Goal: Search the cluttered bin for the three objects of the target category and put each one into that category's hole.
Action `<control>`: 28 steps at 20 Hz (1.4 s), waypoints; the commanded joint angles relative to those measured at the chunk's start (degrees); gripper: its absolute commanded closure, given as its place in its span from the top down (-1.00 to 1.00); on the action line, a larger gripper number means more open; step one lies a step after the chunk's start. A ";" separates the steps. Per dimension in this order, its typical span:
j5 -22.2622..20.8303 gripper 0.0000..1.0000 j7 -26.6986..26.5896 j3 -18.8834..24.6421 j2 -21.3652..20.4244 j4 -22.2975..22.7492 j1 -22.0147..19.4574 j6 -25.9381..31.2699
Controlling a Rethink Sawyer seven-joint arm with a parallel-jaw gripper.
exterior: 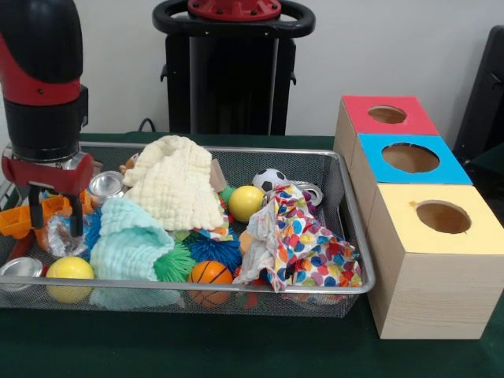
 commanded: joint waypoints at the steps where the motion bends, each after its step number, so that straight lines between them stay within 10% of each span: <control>1: 1.71 1.00 5.06 6.34 -0.71 6.85 0.45 0.96; 15: 1.77 1.00 13.21 3.36 1.57 9.78 3.15 -12.60; 28: 15.46 1.00 22.75 -8.29 2.08 9.63 11.03 -12.32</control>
